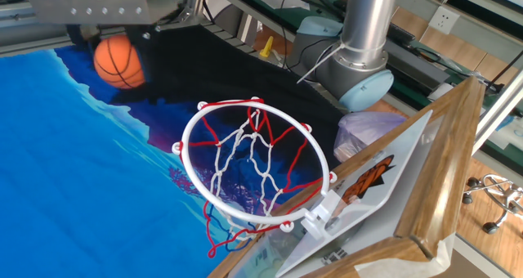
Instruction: Grab a basketball, release it and shoot it into the basket
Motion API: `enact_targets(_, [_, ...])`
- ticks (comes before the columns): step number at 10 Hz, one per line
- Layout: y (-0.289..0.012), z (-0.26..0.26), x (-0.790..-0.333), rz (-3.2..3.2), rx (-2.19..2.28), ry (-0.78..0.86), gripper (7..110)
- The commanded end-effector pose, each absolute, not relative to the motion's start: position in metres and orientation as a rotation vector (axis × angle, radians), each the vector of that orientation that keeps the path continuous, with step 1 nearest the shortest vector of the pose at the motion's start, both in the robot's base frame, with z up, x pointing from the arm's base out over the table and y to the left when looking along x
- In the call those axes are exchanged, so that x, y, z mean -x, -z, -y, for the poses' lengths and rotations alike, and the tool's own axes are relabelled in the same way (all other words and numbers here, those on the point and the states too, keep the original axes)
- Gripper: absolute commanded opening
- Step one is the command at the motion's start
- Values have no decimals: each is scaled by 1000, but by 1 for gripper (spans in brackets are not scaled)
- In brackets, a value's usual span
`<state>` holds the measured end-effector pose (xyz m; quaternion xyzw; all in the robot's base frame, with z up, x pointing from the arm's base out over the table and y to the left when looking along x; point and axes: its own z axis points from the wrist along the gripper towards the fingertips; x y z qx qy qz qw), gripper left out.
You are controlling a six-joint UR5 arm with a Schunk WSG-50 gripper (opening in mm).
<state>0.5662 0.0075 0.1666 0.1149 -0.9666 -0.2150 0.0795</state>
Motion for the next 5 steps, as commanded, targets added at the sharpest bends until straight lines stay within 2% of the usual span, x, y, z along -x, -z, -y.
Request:
enact_targets(1, [-169, -17, -566, 2867, -289, 675, 7])
enact_targets(5, [-164, -8, -566, 2869, -275, 627, 7])
